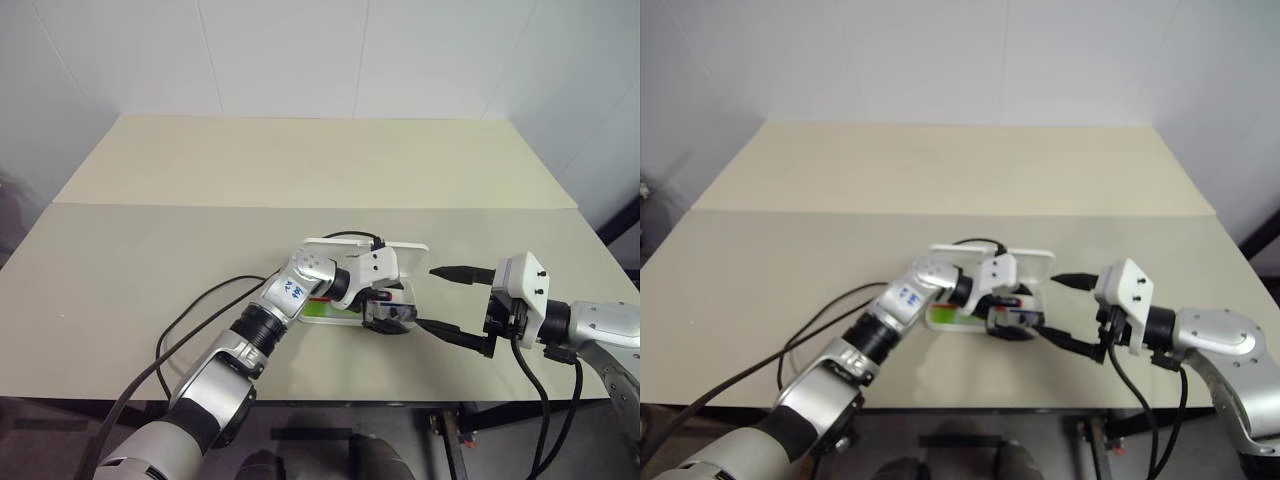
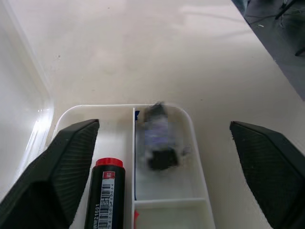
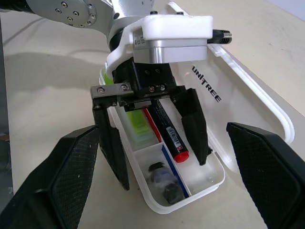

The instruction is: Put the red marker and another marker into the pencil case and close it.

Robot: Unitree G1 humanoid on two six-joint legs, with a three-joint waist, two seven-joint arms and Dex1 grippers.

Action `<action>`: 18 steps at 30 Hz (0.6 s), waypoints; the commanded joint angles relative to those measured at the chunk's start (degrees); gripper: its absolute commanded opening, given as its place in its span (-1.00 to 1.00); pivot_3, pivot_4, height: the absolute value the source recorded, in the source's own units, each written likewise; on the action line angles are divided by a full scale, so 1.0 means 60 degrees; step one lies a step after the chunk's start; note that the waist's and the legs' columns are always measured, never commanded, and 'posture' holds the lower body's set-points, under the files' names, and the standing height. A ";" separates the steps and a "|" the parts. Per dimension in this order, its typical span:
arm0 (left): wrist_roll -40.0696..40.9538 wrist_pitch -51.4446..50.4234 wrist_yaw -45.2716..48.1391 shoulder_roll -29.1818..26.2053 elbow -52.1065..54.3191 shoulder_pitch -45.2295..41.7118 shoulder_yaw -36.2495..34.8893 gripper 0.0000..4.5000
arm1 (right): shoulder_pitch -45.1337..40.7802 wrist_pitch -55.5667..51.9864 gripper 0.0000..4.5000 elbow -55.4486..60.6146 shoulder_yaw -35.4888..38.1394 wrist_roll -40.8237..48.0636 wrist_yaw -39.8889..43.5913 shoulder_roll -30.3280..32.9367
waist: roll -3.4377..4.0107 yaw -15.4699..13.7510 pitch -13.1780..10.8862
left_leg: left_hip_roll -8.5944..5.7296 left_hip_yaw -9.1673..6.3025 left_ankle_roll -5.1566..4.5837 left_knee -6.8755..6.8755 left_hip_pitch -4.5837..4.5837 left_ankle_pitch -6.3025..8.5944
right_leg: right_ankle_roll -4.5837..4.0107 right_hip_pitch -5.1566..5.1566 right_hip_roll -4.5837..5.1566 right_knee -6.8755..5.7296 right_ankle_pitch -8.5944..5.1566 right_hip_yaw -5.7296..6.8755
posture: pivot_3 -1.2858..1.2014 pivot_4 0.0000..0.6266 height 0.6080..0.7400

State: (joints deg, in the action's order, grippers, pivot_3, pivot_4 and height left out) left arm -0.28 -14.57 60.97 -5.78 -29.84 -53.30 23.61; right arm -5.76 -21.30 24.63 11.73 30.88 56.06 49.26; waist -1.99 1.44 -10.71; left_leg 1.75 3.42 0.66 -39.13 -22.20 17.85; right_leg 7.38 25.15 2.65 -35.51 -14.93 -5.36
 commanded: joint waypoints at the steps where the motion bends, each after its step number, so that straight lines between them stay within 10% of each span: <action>1: 0.0224 0.0034 0.0323 -0.0163 0.0957 0.0122 -0.0096 0.99 | -0.0081 0.0118 1.00 0.0255 0.0145 0.0099 -0.0007 -0.0048 | 0.0000 0.0002 0.0000 | 0.0000 0.0000 0.0000 0.0000 0.0000 0.0000 | 0.0000 0.0000 0.0000 0.0000 0.0000 0.0000 | 0.03 -0.52 1.00; 18: 0.2547 -0.1379 0.1105 -0.3785 0.5300 0.2214 -0.2919 0.99 | -0.0635 0.0403 1.00 -0.0558 -0.0063 0.0130 0.0538 -0.0178 | 0.0002 0.0028 0.0000 | 0.0012 -0.0002 0.0000 0.0001 0.0009 -0.0002 | -0.0001 0.0001 -0.0001 -0.0019 0.0000 0.0003 | 0.03 -0.52 1.00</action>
State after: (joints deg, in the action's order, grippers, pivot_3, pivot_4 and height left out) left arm 12.19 -22.61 67.02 -27.07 -0.85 -40.55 9.15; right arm -8.61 -20.09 21.60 10.79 30.85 58.31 48.25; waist -1.98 1.61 -10.71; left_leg 1.82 3.42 0.66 -39.12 -22.13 17.84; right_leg 7.37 25.16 2.65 -35.63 -14.93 -5.35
